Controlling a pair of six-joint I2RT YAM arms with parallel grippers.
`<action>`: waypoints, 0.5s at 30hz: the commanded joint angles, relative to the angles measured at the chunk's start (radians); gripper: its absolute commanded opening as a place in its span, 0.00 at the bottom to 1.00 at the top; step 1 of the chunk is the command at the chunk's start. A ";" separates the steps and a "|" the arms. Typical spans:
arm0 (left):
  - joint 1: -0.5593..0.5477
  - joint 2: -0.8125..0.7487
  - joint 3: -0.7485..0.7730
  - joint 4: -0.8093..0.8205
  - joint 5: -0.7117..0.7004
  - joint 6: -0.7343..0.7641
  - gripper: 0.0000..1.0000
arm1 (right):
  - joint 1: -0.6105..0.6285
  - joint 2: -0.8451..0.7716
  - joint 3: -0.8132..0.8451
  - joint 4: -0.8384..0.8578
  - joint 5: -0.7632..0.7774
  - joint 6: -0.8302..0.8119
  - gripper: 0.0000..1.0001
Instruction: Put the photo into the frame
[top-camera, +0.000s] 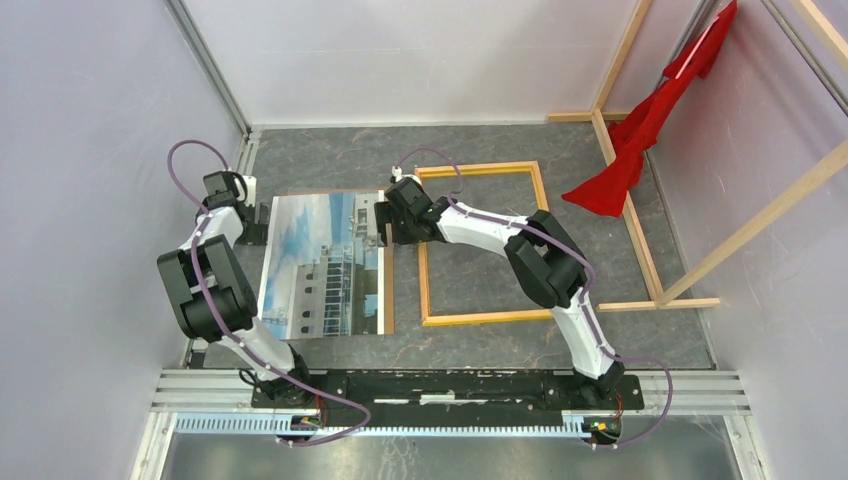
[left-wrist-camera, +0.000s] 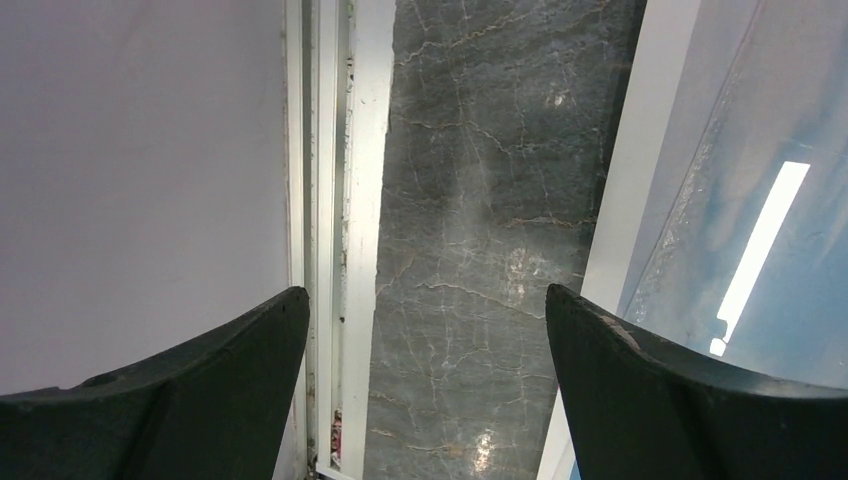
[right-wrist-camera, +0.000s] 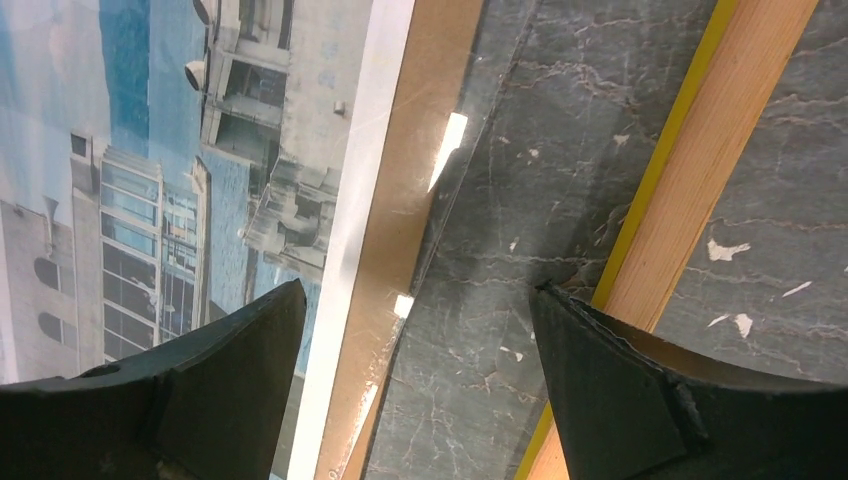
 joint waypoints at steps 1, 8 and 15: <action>0.003 0.018 -0.011 0.074 0.007 -0.022 0.93 | -0.011 0.026 0.034 0.020 -0.013 0.026 0.90; 0.001 0.088 -0.027 0.106 -0.005 -0.028 0.91 | -0.036 0.074 0.037 0.078 -0.061 0.101 0.90; -0.008 0.101 -0.074 0.128 0.018 -0.025 0.89 | -0.048 0.113 0.048 0.114 -0.116 0.158 0.89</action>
